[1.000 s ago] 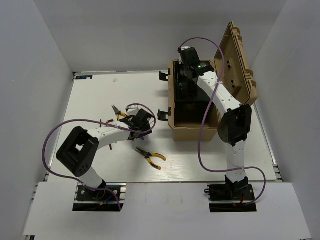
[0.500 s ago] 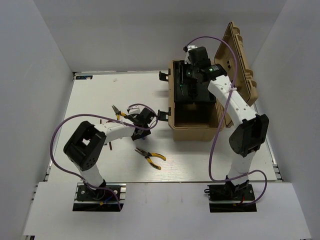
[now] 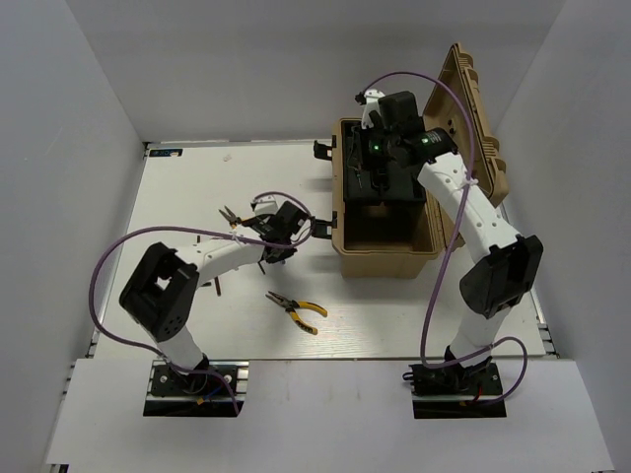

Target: Sort the tools into containers

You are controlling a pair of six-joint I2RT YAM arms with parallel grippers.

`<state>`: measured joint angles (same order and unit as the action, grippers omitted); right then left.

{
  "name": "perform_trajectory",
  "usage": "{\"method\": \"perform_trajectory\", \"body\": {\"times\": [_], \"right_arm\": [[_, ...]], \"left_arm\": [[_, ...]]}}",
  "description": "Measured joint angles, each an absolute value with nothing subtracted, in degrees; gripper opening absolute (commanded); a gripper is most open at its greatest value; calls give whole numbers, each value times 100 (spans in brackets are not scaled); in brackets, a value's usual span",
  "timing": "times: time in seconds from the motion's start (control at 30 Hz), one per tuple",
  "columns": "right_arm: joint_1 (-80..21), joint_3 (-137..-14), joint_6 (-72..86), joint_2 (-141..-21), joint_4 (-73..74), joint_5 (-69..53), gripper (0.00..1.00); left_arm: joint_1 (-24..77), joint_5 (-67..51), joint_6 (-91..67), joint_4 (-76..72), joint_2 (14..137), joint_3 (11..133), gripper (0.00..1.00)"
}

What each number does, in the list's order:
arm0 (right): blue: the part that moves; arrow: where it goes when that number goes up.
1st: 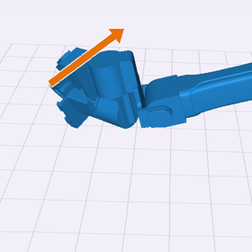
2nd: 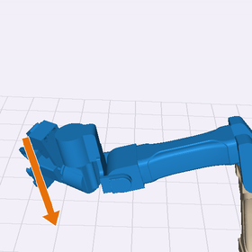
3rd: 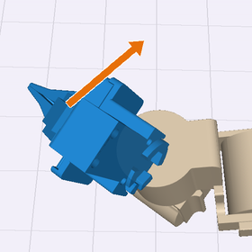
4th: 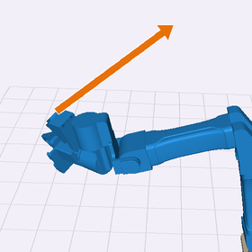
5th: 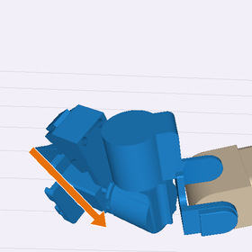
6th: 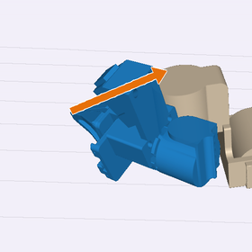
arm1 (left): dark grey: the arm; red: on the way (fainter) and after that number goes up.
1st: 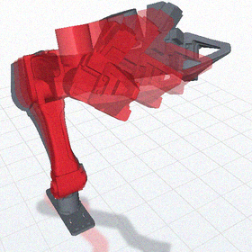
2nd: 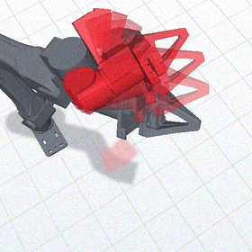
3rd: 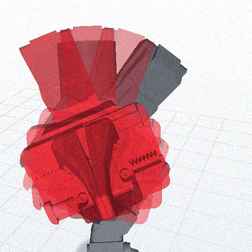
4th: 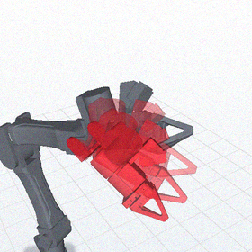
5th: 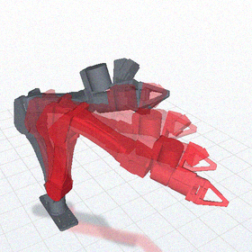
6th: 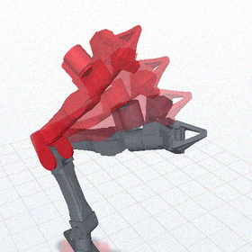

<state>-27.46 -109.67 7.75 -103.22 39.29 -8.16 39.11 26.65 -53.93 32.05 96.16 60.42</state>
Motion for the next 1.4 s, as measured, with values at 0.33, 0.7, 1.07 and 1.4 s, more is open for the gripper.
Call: {"method": "perform_trajectory", "body": {"times": [0.33,0.7,1.07,1.4], "right_arm": [[-2818,-10914,344,-9885,3979,-1041,22],[-2897,-10713,47,-9297,3793,1210,0],[-2888,-9942,-150,-8383,3387,1647,0],[-2888,-9325,-148,-8296,3273,1417,16]], "left_arm": [[3959,2818,-4480,3114,8606,6984,0],[3946,1680,-3186,1970,9242,8582,0],[3951,390,-3166,1498,11286,10134,0],[3951,217,-3378,1660,12070,10892,61]]}}
